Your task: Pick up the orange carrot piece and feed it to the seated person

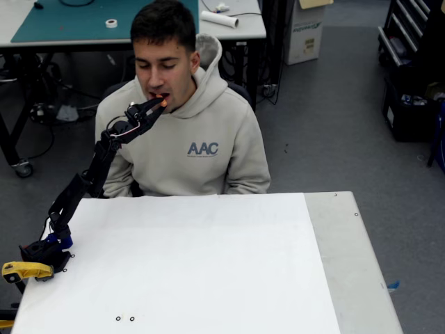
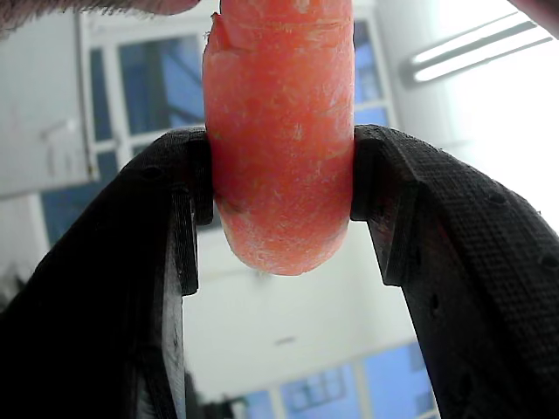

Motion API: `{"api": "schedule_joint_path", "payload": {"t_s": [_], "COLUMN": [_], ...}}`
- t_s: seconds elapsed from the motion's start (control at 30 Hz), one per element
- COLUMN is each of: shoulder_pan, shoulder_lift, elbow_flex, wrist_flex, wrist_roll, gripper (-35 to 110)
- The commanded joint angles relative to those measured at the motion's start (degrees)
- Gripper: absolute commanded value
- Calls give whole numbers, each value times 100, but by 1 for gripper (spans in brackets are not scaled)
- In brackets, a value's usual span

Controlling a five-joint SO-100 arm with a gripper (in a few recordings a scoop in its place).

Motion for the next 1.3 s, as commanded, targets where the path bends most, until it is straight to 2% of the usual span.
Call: {"api": "schedule_joint_path", "payload": {"t_s": [0.0,0.5,0.83,0.93,1.17,1.27], "shoulder_pan": [-53,-62,-501,-536,-492,-483], "shoulder_lift": [483,264,343,343,343,352], "elbow_flex": [-501,-501,-501,-501,-501,-501], "wrist_flex": [-105,-114,-97,-97,-167,-167], "wrist_roll": [-35,-35,-35,-26,35,35], "gripper": [-2,-2,-1,4,29,35]}}
